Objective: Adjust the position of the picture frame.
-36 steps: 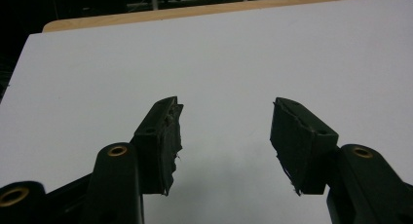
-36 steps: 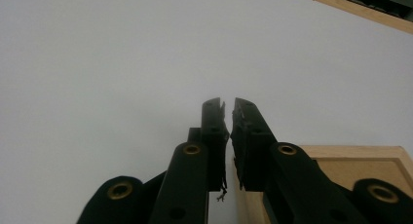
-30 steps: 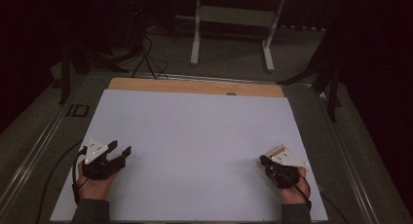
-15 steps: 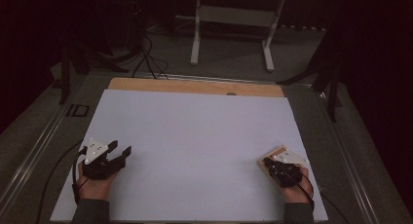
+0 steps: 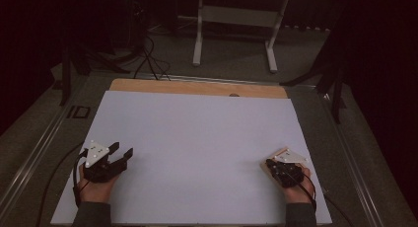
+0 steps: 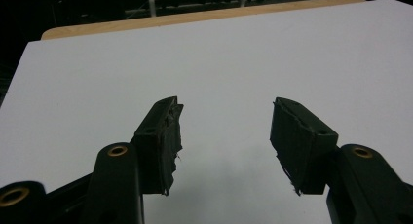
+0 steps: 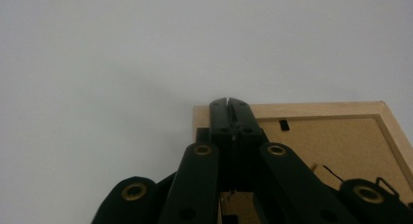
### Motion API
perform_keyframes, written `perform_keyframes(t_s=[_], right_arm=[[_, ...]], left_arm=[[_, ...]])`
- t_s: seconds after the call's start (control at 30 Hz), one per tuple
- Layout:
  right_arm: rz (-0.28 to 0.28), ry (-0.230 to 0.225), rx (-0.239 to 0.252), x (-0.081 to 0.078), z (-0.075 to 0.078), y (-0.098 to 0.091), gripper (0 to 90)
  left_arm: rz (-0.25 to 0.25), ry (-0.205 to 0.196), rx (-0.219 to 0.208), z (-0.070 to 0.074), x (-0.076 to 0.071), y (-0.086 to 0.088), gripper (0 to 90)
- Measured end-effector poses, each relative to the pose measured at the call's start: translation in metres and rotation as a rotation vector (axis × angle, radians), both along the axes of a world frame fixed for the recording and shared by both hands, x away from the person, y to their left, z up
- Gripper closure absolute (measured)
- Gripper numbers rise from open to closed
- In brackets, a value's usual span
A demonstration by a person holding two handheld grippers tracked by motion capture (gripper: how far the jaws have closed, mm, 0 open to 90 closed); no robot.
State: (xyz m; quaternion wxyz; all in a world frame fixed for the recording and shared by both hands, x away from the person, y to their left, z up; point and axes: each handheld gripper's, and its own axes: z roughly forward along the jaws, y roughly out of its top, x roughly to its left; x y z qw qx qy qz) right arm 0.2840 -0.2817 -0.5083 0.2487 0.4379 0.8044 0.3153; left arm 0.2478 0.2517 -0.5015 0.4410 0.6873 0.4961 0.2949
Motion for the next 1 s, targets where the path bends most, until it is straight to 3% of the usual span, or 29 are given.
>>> perform_keyframes(t_s=[0.3, 0.87, 1.0], right_arm=[[0.001, -0.006, -0.04, 0.006, 0.001, 0.011, 89.9], [0.011, 0.031, -0.044, 0.011, 0.003, 0.012, 89.8], [0.022, 0.026, -0.082, 0.014, 0.003, 0.021, 89.8]], left_arm=[[-0.001, 0.0, 0.008, -0.001, 0.001, -0.002, 44.2], [-0.007, -0.002, 0.014, -0.001, 0.001, -0.004, 44.2], [-0.004, -0.008, 0.019, 0.0, 0.0, -0.004, 44.4]])
